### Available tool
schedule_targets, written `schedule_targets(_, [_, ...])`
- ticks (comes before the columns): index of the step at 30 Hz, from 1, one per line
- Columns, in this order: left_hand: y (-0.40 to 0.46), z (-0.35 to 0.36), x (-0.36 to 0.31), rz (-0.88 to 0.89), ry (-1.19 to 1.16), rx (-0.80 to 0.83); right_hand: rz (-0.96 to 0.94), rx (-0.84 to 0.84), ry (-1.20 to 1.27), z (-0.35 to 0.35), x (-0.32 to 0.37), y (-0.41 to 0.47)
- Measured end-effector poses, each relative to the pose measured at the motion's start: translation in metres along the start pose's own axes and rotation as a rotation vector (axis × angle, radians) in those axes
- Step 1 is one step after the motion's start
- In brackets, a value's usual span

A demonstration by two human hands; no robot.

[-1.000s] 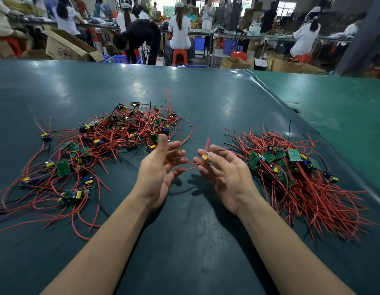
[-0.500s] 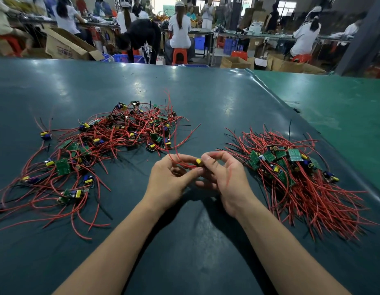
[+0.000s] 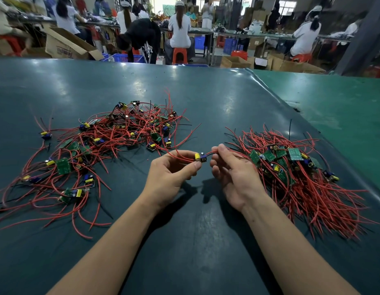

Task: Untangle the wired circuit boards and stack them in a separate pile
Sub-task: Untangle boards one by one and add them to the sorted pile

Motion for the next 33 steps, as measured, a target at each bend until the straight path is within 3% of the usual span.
schedule_targets(6, [-0.001, 0.000, 0.001, -0.033, -0.002, 0.012, 0.103, 0.080, -0.064, 0.005, -0.021, -0.003])
schedule_targets(11, [-0.002, 0.003, 0.006, -0.066, 0.020, 0.044, -0.022, 0.053, -0.306, 0.000, -0.009, 0.000])
schedule_targets(14, [-0.003, 0.004, 0.003, -0.051, 0.040, 0.042, -0.045, 0.051, -0.332, 0.000, -0.008, -0.001])
schedule_targets(28, [-0.005, 0.008, 0.000, -0.056, 0.005, 0.075, -0.214, -0.249, 0.008, -0.035, 0.028, 0.010])
schedule_targets(31, [-0.006, 0.008, -0.001, -0.059, 0.002, 0.086, -0.232, -0.244, 0.064, -0.036, 0.030, 0.011])
schedule_targets(33, [-0.006, 0.006, -0.001, -0.057, -0.008, 0.083, -0.144, -0.196, 0.143, -0.033, 0.023, 0.013])
Point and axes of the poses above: each hand's wrist, its own y-axis towards the middle knuckle, its own z-axis out of the palm, x = y × z, the point moved 9 cm from there along y, towards the middle knuckle, and after that the axes turned 9 degrees about y, right-handed, at the moved point
